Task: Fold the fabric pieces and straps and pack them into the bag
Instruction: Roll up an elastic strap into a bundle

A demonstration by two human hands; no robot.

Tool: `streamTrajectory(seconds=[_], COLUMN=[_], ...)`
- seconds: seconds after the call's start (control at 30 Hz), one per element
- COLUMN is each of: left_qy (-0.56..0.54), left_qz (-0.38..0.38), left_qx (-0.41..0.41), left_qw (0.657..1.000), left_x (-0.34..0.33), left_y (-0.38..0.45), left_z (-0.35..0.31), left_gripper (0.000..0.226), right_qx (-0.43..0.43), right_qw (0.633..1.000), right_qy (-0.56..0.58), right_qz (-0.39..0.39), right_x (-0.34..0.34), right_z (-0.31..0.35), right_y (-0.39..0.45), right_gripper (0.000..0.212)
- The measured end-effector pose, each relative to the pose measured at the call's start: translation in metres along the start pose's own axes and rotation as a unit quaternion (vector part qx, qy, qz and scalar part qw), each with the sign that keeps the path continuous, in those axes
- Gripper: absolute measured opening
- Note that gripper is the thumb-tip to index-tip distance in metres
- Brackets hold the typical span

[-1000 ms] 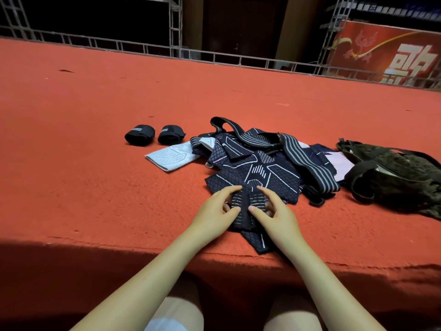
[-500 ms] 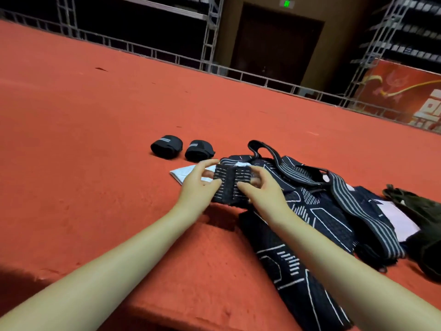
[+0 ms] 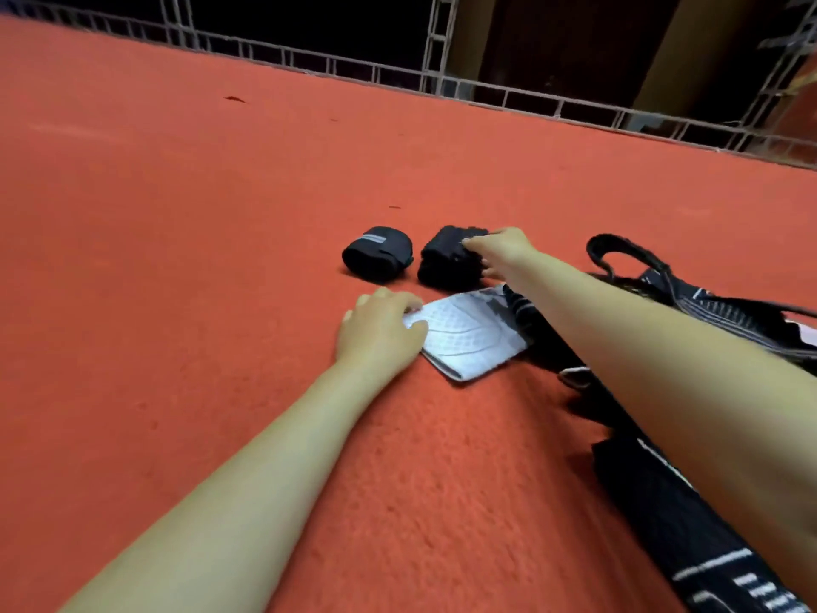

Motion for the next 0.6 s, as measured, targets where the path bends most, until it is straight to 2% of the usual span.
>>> streamTrajectory(seconds=[0.07,0.17,0.27,0.37,0.4,0.5,0.6], left_qy=[0.001,0.004,-0.013,-0.047,-0.066,-0.134,-0.162], left_qz=[-0.004,-0.003,-0.031,-0.033,-0.023,0.020,0.069], left_qx=[0.000,-0.002,0.011,0.002,-0.016,-0.089,-0.137], left_qw=[1.000,1.000,0.999,0.998,0.997,0.987,0.975], left_x=[0.001,0.004,0.007,0.007,0.006,0.001,-0.005], left_y=[0.000,-0.007,-0.023,-0.046,-0.054,-0.081,-0.110], left_z=[0.002,-0.001,-0.013,-0.044,-0.058,-0.108,-0.156], left_gripper=[0.033,0.032,0.031,0.032,0.031,0.030,0.031], right_qx=[0.025,0.136,0.249,0.357,0.357,0.256,0.191], right_qw=[0.996,0.974,0.957,0.917,0.912,0.929,0.916], right_qy=[-0.085,-0.167,-0.127,-0.141,-0.154,-0.181,-0.241], right_qz=[-0.024,-0.074,-0.075,-0.113,-0.133,-0.197,-0.257], right_x=[0.002,0.017,0.052,0.107,0.129,0.191,0.239], right_z=[-0.005,-0.002,0.005,-0.010,-0.024,-0.073,-0.124], right_y=[-0.001,-0.032,-0.087,-0.143,-0.156,-0.193,-0.227], right_gripper=[0.037,0.057,0.049,0.039,0.036,0.030,0.029])
Point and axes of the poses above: each hand's wrist, its own y-axis towards the middle knuckle, its own x-axis out of the back of the hand, z = x × y, the point moved 1 cm from there along y, towards the middle knuckle, and after that the axes turned 2 degrees about z, right-handed, at the moved point
